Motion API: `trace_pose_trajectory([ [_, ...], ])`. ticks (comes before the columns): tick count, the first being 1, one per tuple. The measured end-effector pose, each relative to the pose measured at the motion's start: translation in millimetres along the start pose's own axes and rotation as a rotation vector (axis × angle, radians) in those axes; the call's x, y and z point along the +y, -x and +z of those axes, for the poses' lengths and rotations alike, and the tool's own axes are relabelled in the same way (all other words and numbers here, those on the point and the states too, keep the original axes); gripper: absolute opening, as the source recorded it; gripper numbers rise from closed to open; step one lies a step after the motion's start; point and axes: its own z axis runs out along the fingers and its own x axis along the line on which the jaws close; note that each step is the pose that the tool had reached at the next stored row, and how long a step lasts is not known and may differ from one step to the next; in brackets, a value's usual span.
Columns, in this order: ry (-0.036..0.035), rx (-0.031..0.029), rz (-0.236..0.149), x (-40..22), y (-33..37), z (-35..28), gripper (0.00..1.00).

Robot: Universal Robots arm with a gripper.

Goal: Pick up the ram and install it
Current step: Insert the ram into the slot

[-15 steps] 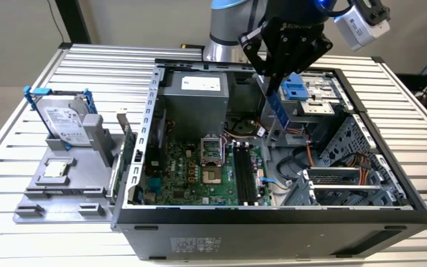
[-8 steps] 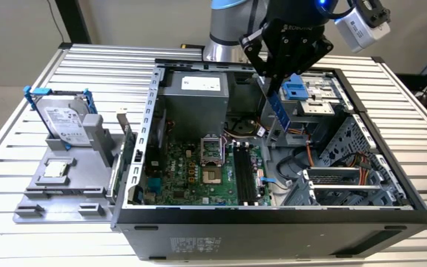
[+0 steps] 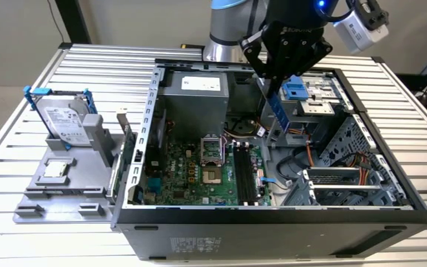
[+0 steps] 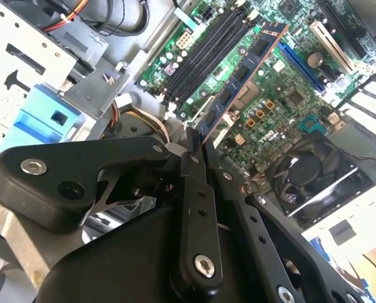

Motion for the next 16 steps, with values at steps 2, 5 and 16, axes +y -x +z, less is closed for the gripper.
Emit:
trace_pose_trajectory([
  [2,0.0000,-0.0003,0.000,0.0,0.0,1.7,0.00],
  [5,-0.0001,-0.0007,0.000,-0.1,0.0,4.7,0.00],
  [16,-0.0004,-0.0021,0.000,-0.3,0.1,15.6,0.00],
])
